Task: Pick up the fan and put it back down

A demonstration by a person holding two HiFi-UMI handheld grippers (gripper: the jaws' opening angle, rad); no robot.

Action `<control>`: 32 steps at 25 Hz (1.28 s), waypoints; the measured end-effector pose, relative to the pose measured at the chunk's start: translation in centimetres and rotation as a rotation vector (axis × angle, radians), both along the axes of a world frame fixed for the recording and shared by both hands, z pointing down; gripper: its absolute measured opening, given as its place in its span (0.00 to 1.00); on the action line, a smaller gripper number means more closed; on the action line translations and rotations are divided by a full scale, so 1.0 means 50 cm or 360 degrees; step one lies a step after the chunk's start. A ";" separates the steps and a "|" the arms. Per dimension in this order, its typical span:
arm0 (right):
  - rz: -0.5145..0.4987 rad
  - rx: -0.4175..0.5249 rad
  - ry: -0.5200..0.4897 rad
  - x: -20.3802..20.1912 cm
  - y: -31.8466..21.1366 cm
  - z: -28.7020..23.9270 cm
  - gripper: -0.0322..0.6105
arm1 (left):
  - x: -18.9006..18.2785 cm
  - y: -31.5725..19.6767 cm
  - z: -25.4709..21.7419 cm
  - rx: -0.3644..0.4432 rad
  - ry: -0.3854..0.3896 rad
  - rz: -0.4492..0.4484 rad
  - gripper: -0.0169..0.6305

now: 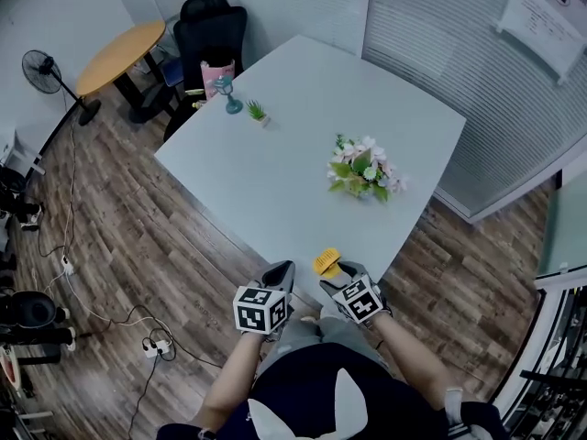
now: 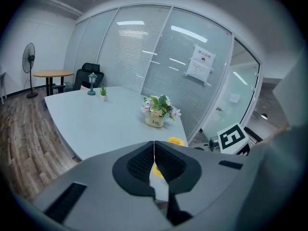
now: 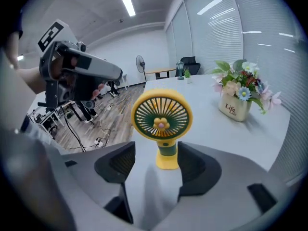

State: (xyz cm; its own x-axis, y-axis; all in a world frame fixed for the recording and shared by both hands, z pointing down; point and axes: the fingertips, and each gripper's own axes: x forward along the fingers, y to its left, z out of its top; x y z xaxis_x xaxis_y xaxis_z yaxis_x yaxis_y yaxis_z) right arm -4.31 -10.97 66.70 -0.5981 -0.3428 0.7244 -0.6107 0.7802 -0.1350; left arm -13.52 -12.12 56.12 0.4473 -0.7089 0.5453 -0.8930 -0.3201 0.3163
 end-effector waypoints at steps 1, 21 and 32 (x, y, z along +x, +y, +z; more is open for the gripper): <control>0.0023 0.0009 -0.0013 0.002 0.002 -0.013 0.47 | -0.001 0.001 -0.002 0.0002 0.0004 0.0005 0.06; 0.0279 0.0350 -0.0339 0.007 0.027 -0.269 0.16 | 0.041 0.032 -0.067 0.0131 0.0119 0.0051 0.06; 0.0309 0.0442 -0.0427 0.000 0.067 -0.336 0.05 | 0.066 0.075 -0.125 0.0249 0.0145 0.0052 0.06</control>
